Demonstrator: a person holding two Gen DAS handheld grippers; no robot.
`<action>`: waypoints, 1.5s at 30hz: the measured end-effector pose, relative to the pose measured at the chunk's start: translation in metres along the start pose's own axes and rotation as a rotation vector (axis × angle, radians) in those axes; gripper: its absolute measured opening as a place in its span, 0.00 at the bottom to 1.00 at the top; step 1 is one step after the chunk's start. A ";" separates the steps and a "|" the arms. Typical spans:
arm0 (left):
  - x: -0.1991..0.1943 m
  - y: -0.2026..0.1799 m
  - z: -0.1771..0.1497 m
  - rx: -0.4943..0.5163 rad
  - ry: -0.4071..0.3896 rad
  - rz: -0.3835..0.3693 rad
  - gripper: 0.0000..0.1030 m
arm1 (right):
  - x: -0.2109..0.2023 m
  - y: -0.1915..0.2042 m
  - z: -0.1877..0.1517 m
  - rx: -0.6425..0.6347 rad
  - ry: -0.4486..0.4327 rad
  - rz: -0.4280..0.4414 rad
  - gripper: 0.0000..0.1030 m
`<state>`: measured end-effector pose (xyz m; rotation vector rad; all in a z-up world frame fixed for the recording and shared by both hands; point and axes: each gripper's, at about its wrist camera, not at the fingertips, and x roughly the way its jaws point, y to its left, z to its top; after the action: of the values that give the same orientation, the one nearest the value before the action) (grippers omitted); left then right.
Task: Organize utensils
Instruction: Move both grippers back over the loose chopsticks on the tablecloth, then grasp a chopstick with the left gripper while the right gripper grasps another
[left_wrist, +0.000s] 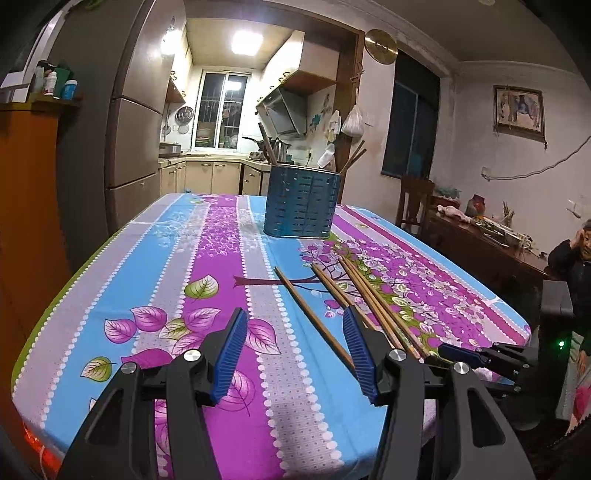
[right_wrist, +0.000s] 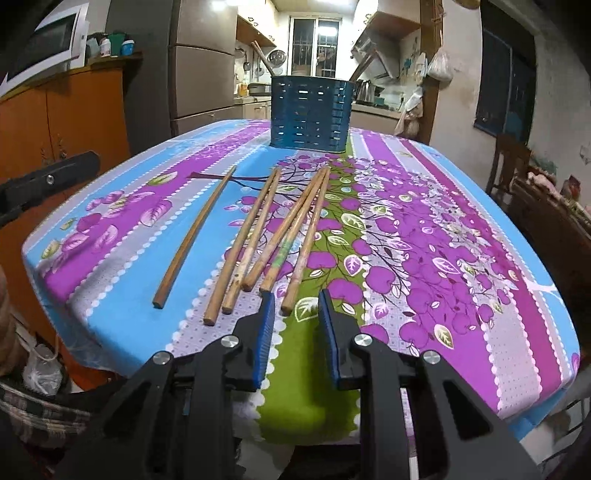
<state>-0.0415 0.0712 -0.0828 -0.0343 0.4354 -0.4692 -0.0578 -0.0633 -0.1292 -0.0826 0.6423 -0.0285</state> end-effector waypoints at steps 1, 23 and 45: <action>0.000 0.000 -0.001 0.002 0.003 -0.003 0.53 | 0.001 0.001 -0.001 0.003 -0.004 -0.010 0.13; -0.001 -0.038 -0.023 0.214 0.031 -0.079 0.53 | -0.006 -0.042 -0.014 0.158 -0.016 -0.238 0.05; 0.042 -0.076 -0.060 0.166 0.173 0.147 0.10 | -0.013 -0.061 -0.027 0.101 -0.077 -0.073 0.05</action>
<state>-0.0654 -0.0113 -0.1442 0.1992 0.5631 -0.3633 -0.0842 -0.1257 -0.1381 -0.0089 0.5598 -0.1275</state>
